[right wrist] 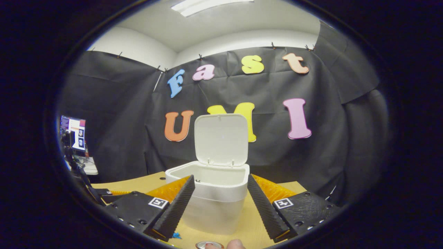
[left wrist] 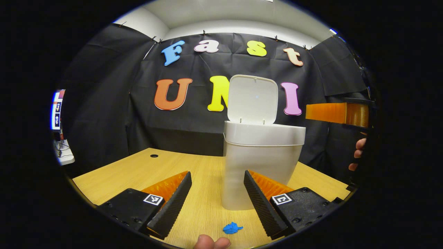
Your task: Press the lid of the desktop garbage bin to open it, pick up the crumpled paper on the desktop and throw it into the bin, then pick up the pop can on the desktop and drop it into the bin, and finally close the garbage bin lid.
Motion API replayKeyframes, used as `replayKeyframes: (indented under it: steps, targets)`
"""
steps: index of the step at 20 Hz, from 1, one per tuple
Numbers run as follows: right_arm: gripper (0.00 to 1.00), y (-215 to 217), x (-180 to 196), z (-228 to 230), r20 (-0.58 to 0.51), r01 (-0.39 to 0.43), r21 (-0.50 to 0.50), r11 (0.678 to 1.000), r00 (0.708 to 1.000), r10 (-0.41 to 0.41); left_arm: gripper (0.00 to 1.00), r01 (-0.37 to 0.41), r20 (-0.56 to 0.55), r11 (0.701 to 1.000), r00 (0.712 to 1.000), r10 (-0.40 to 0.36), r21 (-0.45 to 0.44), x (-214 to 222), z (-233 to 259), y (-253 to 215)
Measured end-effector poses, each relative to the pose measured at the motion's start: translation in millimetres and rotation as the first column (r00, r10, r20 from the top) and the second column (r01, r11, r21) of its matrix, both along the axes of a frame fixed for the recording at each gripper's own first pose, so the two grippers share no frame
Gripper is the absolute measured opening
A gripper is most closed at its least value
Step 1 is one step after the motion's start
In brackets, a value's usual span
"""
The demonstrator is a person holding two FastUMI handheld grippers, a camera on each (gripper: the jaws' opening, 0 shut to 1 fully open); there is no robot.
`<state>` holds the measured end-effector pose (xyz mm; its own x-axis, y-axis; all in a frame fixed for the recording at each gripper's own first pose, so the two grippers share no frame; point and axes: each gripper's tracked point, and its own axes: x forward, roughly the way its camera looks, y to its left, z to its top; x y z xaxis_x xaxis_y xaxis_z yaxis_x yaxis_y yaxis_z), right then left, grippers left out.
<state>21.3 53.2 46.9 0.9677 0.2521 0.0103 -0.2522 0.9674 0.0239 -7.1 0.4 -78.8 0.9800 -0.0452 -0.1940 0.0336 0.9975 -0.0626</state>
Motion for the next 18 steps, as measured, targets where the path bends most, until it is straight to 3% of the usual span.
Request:
replayKeyframes:
  steps: [9,18]
  targets:
    - [0.95,-38,-33,-57,-0.023,0.063,-0.014,0.998,0.998,-0.064,0.98,0.063,-0.164,0.998,0.985,-0.058,0.026,-26,-69,-18]
    - [0.95,-73,-58,-96,-0.051,0.131,0.032,0.991,0.99,-0.129,0.99,0.094,-0.349,0.996,0.933,-0.088,0.0,-50,-146,-45]
